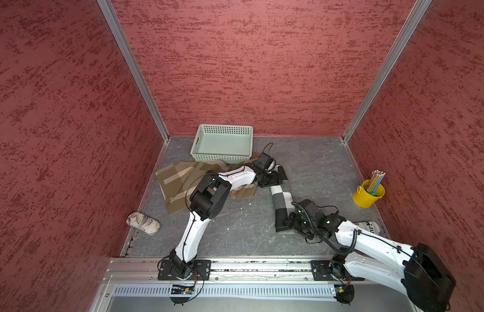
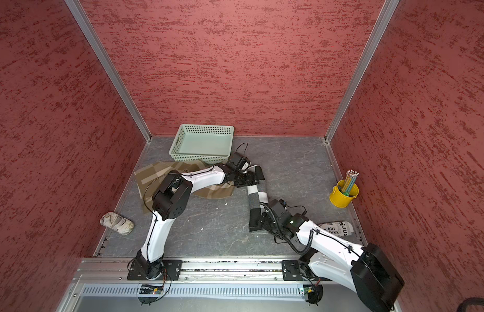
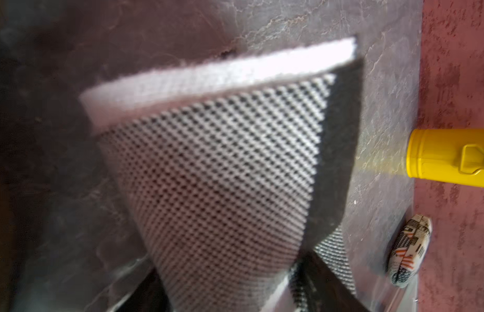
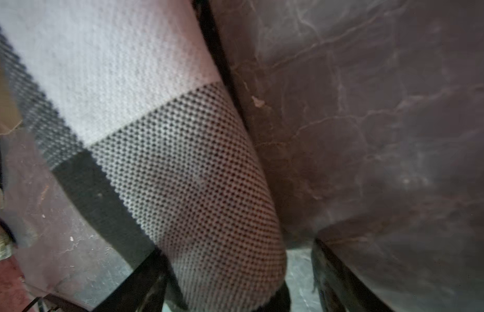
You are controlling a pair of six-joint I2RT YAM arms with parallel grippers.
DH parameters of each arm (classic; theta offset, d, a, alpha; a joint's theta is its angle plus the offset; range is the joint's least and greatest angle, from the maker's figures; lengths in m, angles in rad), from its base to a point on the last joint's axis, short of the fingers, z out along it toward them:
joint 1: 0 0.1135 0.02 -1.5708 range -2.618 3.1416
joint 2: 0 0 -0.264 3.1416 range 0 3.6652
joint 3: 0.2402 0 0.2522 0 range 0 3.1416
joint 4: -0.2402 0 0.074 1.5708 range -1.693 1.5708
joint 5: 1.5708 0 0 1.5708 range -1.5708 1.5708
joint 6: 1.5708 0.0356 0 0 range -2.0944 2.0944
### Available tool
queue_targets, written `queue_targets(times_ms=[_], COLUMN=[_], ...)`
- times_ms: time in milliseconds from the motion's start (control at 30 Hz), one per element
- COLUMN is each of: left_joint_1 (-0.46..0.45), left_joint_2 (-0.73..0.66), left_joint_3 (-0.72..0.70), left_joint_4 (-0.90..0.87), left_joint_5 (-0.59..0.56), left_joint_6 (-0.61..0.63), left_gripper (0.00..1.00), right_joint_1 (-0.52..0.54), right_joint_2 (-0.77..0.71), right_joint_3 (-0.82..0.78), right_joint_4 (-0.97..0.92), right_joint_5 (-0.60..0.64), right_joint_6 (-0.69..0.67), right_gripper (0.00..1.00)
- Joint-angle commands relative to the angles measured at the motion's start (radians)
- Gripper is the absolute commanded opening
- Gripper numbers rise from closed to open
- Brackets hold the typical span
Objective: Roll up the scarf and place it into the basket
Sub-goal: Roll the scarf at the center of the board, then pick up the scarf at the center of the board.
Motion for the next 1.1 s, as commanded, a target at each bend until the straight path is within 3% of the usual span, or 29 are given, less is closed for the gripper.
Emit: queue_targets(times_ms=[0, 100, 233, 400, 500, 667, 867, 1067], left_joint_1=[0.007, 0.013, 0.021, 0.023, 0.021, 0.023, 0.038, 0.077], left_joint_2=[0.050, 0.059, 0.071, 0.095, 0.088, -0.011, -0.150, -0.221], left_joint_3=[0.003, -0.008, -0.018, -0.009, -0.009, -0.101, -0.205, -0.186], left_joint_4=[0.001, 0.038, 0.105, 0.253, 0.333, 0.482, 0.631, 0.657], left_joint_5=[-0.019, -0.004, 0.020, 0.086, 0.100, 0.066, 0.023, 0.017], left_joint_6=[0.008, -0.011, -0.034, -0.077, -0.093, -0.093, -0.073, -0.052], left_gripper=[0.48, 0.41, 0.25, 0.03, 0.00, 0.00, 0.00, 0.00], right_joint_1=[0.005, 0.005, 0.002, -0.014, -0.047, -0.095, -0.114, -0.132], right_joint_2=[0.082, 0.164, 0.194, 0.073, -0.004, -0.058, -0.031, 0.054], right_joint_3=[-0.077, -0.112, -0.132, -0.065, -0.019, 0.046, 0.260, 0.464], right_joint_4=[0.160, 0.272, 0.250, 0.001, -0.135, -0.287, -0.469, -0.546], right_joint_5=[-0.062, -0.097, -0.082, 0.040, 0.088, 0.156, 0.314, 0.417], right_joint_6=[0.081, 0.106, 0.117, 0.078, 0.030, -0.048, -0.176, -0.315], right_gripper=[0.75, 0.62, 0.32, 0.10, 0.01, 0.00, 0.00, 0.00])
